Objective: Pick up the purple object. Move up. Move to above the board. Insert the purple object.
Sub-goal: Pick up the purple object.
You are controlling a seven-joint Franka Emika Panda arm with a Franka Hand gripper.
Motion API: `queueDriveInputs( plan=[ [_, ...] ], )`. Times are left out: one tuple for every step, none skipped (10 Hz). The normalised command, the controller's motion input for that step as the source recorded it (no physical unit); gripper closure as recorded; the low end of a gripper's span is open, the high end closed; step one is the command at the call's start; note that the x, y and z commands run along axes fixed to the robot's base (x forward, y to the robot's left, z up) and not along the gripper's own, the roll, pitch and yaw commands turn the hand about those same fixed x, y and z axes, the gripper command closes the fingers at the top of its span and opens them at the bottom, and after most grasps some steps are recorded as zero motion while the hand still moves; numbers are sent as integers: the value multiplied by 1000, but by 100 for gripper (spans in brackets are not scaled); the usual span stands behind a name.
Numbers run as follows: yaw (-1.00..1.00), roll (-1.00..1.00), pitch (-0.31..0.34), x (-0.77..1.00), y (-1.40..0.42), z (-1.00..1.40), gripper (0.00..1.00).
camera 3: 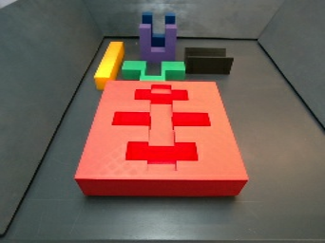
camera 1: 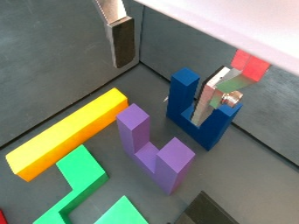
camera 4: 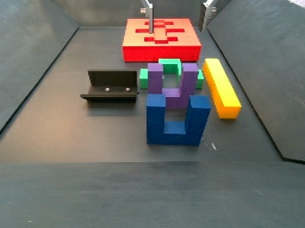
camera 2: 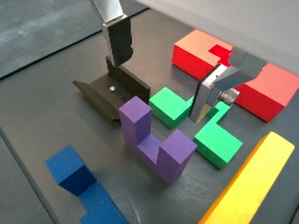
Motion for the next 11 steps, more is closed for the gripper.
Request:
queueDriveInputs(
  plan=[
    [0, -27, 0, 0, 0, -51, 0],
    [-11, 0, 0, 20, 0, -26, 0],
    [-177, -14, 1, 866, 17, -37, 0],
    [-209, -26, 0, 1000, 14, -103, 0],
    [-191, 0, 0, 1000, 31, -169, 0],
    [-163, 0, -3, 1000, 40, -174, 0],
    [-71, -11, -34, 1000, 80, -223, 0],
    [0, -27, -66, 929, 66, -246, 0],
    [0, -41, -83, 926, 57, -266, 0],
    [0, -13, -96, 886, 0, -349, 0],
    [0, 0, -121, 697, 0, -426, 0]
  ],
)
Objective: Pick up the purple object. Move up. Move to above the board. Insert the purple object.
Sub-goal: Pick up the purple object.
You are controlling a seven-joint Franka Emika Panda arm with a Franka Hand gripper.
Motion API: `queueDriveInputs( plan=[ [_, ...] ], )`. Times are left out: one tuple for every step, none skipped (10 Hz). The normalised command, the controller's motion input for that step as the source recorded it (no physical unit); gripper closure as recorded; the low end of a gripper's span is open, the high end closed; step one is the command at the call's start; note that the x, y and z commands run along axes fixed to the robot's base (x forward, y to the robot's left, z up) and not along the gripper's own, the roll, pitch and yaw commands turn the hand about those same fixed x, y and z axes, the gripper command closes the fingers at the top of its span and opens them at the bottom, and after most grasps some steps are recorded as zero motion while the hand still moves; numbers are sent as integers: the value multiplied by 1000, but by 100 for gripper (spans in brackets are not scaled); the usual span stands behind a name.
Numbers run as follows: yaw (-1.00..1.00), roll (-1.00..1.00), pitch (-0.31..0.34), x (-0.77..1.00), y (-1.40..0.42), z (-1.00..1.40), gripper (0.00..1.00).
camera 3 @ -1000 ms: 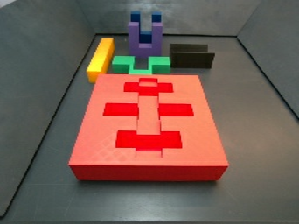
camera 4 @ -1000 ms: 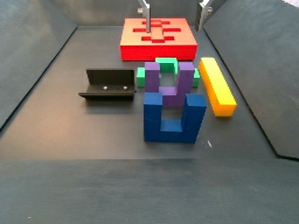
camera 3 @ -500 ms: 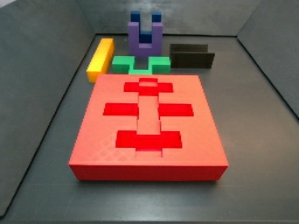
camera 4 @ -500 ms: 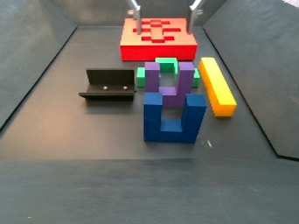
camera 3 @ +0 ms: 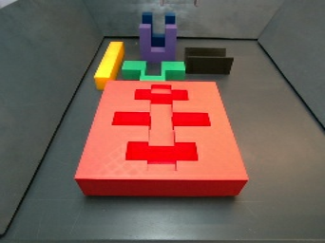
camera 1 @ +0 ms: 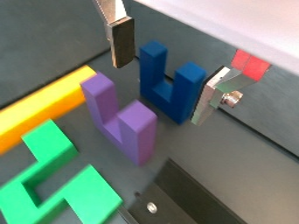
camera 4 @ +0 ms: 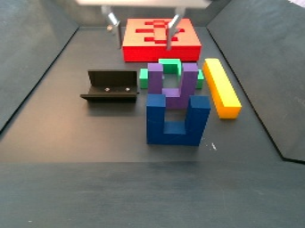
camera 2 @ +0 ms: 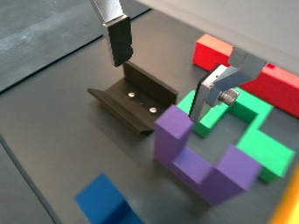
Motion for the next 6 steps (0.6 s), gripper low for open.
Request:
queueDriveInputs(
  plan=[
    [74, 1, -83, 254, -91, -460, 0],
    [29, 4, -71, 0, -160, -383, 0],
    [11, 0, -129, -151, -166, -294, 0],
    [0, -43, -190, -283, -166, -154, 0],
    [0, -11, -144, -357, -143, 51, 0],
    [-109, 0, -26, -166, -6, 437, 0]
  ],
)
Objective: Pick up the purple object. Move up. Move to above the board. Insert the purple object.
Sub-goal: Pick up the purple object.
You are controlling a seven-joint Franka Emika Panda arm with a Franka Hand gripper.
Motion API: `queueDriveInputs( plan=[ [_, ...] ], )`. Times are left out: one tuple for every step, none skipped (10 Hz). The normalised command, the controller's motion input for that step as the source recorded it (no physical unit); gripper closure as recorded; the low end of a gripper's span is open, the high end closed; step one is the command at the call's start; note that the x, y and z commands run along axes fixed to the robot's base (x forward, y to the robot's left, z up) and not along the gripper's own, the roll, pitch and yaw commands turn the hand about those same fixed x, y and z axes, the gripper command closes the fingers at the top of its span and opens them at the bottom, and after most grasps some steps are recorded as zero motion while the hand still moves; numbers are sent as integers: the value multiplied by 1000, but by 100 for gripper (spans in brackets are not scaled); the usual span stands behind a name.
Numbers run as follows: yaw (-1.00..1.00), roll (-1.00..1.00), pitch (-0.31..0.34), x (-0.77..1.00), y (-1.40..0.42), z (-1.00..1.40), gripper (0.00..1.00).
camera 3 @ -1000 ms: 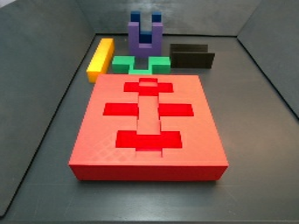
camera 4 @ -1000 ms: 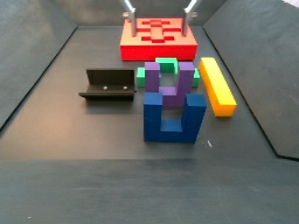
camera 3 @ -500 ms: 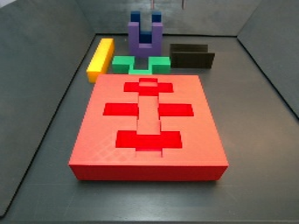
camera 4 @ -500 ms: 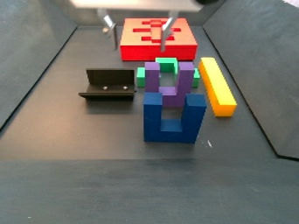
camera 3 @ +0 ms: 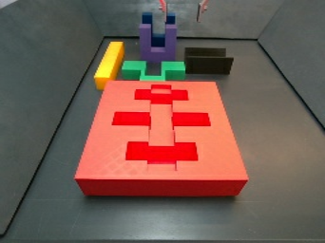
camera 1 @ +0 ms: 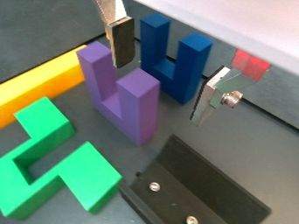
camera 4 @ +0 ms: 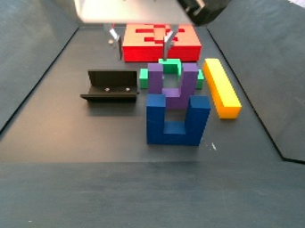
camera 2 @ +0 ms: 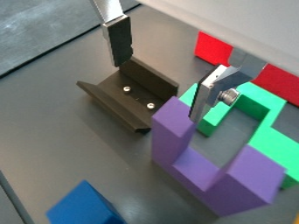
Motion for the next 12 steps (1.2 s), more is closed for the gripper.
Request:
queueDriveInputs(
  plan=[
    [-40, 0, -13, 0, -69, 0, 0],
    [0, 9, 0, 166, 0, -131, 0],
    [3, 23, 0, 211, 60, -203, 0],
    [54, 19, 0, 243, 151, -263, 0],
    [97, 3, 0, 163, 191, -260, 0],
    [117, 16, 0, 69, 191, -277, 0],
    [9, 0, 0, -91, 109, -303, 0],
    [0, -14, 0, -414, 0, -80, 0],
    [0, -6, 0, -320, 0, 0, 0],
    [0, 0, 0, -66, -117, 0, 0],
    [0, 0, 0, -29, -146, 237, 0],
    [0, 44, 10, 0, -146, 189, 0]
  ],
)
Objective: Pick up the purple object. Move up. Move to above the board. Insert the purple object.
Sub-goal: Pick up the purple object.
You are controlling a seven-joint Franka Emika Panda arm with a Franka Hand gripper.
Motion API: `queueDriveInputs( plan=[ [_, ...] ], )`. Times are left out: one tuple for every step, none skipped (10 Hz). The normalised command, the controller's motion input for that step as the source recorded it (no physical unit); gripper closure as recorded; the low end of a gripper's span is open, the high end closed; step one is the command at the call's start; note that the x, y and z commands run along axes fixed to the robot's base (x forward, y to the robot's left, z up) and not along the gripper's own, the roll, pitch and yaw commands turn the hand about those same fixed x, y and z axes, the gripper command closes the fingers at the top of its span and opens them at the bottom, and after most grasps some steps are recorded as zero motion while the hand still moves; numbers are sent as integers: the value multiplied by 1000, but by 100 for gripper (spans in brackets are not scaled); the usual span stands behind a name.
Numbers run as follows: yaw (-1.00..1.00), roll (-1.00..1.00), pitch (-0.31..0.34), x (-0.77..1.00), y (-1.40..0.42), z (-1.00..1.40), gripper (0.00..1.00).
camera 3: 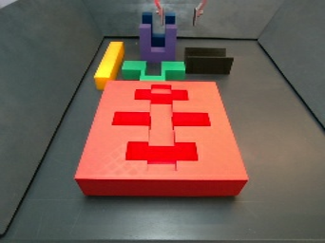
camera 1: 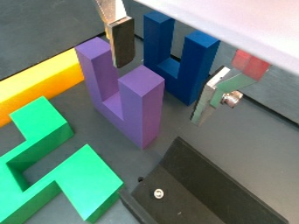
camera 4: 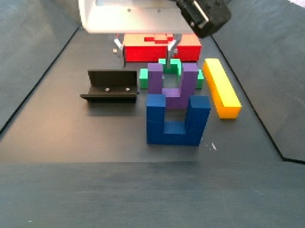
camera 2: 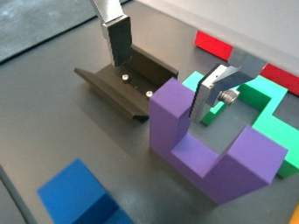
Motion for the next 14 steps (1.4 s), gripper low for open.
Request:
queueDriveInputs(
  plan=[
    [0, 41, 0, 106, 0, -154, 0],
    [0, 100, 0, 26, 111, -380, 0],
    [0, 97, 0, 0, 191, -377, 0],
    [0, 83, 0, -34, 163, -366, 0],
    [0, 61, 0, -26, 109, -351, 0],
    [0, 96, 0, 0, 0, -334, 0],
    [-43, 29, 0, 0, -74, -97, 0],
    [-43, 16, 0, 0, -131, 0, 0],
    [-9, 9, 0, 0, -69, 0, 0],
    [0, 0, 0, 0, -43, 0, 0],
    [0, 0, 0, -11, -17, 0, 0],
    [0, 26, -1, 0, -83, 0, 0],
    [0, 20, 0, -29, -46, 0, 0],
    [0, 0, 0, 0, 0, 0, 0]
  ],
)
